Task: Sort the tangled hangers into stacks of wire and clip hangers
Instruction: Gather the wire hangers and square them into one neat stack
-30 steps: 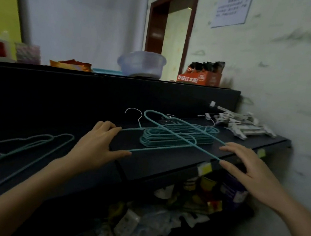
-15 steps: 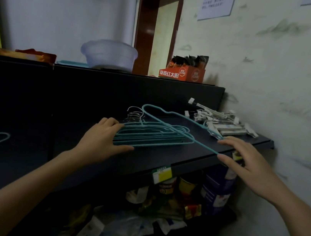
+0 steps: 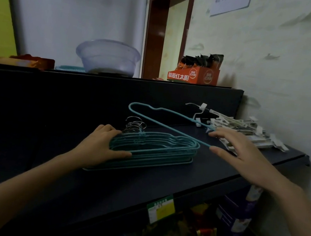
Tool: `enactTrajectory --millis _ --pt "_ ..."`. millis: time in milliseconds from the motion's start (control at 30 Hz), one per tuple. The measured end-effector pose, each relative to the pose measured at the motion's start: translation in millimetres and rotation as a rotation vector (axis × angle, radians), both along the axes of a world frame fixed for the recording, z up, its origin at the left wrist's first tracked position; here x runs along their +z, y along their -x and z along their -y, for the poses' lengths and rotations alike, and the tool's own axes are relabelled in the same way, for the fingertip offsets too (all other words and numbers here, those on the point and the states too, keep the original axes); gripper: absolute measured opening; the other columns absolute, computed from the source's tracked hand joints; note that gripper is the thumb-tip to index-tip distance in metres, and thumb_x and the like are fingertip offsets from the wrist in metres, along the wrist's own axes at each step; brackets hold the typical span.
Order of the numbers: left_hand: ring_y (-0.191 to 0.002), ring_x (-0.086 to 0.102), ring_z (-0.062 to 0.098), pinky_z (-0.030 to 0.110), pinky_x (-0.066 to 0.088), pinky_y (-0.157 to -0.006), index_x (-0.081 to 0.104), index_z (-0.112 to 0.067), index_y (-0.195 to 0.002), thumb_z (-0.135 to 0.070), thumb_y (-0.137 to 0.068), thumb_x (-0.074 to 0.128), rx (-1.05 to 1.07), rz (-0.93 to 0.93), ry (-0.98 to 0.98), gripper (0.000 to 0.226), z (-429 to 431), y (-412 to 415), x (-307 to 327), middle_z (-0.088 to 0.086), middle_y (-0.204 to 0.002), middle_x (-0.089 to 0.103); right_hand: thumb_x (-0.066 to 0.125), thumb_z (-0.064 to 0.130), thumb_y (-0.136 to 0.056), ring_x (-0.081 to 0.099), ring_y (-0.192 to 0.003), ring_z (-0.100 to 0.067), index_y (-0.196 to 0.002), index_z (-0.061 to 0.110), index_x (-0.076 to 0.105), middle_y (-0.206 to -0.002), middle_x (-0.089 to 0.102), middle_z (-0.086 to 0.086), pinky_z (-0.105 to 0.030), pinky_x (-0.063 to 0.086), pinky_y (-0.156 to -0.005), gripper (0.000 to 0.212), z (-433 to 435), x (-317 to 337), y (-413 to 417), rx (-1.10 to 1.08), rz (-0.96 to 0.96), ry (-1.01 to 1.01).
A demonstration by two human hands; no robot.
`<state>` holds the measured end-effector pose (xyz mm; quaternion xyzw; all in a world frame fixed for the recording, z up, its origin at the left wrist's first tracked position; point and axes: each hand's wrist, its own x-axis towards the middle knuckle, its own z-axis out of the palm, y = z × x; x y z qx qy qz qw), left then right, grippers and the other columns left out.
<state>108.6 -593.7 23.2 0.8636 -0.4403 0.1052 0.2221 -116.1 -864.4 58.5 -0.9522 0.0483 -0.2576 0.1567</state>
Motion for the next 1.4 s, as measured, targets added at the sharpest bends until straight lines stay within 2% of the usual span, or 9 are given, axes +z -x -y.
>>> enactTrajectory --millis 233,367,500,600,667,833,967,1167,1400 --pt "-0.105 0.046 0.008 0.028 0.043 -0.094 0.046 -0.019 -0.132 -0.077 -0.052 0.049 0.027 -0.078 -0.006 0.099 -2 -1 3 -0.006 -0.120 0.049 0.036 0.069 -0.076 0.034 -0.118 0.006 -0.121 0.047 0.040 -0.118 0.031 0.041 -0.022 0.032 -0.098 0.050 4 -3 -48 0.154 -0.111 -0.017" --pt "-0.107 0.047 0.005 0.029 0.043 -0.096 0.050 -0.024 -0.128 -0.081 -0.055 0.043 0.074 -0.098 0.025 0.093 -23 3 5 -0.014 -0.117 0.048 0.037 0.072 -0.074 0.031 -0.113 0.014 -0.121 0.049 0.039 -0.116 0.027 0.047 -0.019 0.031 -0.095 0.052 2 -7 -75 0.252 -0.167 -0.024" --pt "-0.100 0.056 0.009 0.035 0.048 -0.090 0.060 -0.024 -0.115 -0.072 -0.062 0.045 0.193 -0.105 0.038 0.073 -64 4 7 -0.008 -0.109 0.060 0.042 0.067 -0.075 0.034 -0.112 0.012 -0.125 0.047 0.038 -0.118 0.035 0.039 -0.019 0.032 -0.094 0.053 -1 -8 -100 0.345 -0.231 -0.026" --pt "-0.092 0.061 0.011 0.036 0.051 -0.084 0.065 -0.022 -0.105 -0.049 -0.075 0.060 0.306 -0.119 0.085 0.041 -91 7 3 -0.007 -0.101 0.065 0.044 0.068 -0.073 0.039 -0.113 0.003 -0.130 0.044 0.035 -0.122 0.042 0.021 -0.022 0.034 -0.094 0.062 -4 -10 -115 0.396 -0.264 -0.038" --pt "-0.090 0.061 0.012 0.037 0.051 -0.083 0.066 -0.021 -0.103 -0.035 -0.080 0.065 0.376 -0.088 0.094 0.027 -102 10 -1 -0.006 -0.098 0.065 0.044 0.069 -0.072 0.041 -0.115 0.000 -0.132 0.043 0.034 -0.123 0.044 0.018 -0.025 0.036 -0.097 0.067 -5 -12 -123 0.434 -0.281 -0.038" --pt "-0.085 0.062 0.010 0.035 0.052 -0.079 0.068 -0.021 -0.098 -0.030 -0.080 0.067 0.468 -0.057 0.125 0.020 -109 26 -8 -0.009 -0.092 0.064 0.041 0.071 -0.072 0.033 -0.116 0.007 -0.134 0.041 0.034 -0.121 0.037 0.033 -0.025 0.033 -0.104 0.070 -2 -18 -135 0.505 -0.328 0.033" --pt "-0.082 0.061 0.011 0.039 0.052 -0.077 0.068 -0.022 -0.097 -0.032 -0.080 0.066 0.540 -0.028 0.096 0.020 -115 43 -10 -0.009 -0.090 0.063 0.036 0.073 -0.072 0.030 -0.129 -0.003 -0.141 0.034 0.029 -0.141 0.037 0.013 -0.029 0.029 -0.108 0.079 0 -19 -139 0.498 -0.311 0.138" --pt "-0.086 0.058 0.006 0.032 0.050 -0.079 0.062 -0.022 -0.110 -0.031 -0.084 0.062 0.638 -0.013 0.169 0.027 -129 76 -15 -0.012 -0.093 0.061 0.026 0.068 -0.078 0.024 -0.131 0.002 -0.136 0.036 0.038 -0.144 0.033 0.018 -0.025 0.024 -0.108 0.067 -37 -14 -139 0.633 -0.184 0.201" --pt "-0.088 0.058 0.007 0.036 0.050 -0.081 0.062 -0.024 -0.108 -0.033 -0.086 0.058 0.808 0.053 0.198 0.024 -169 117 -18 -0.011 -0.096 0.062 0.041 0.048 -0.092 0.038 -0.121 -0.001 -0.127 0.034 0.047 -0.129 0.042 0.022 -0.024 0.032 -0.102 0.038 -114 -14 -149 0.885 -0.131 0.140"
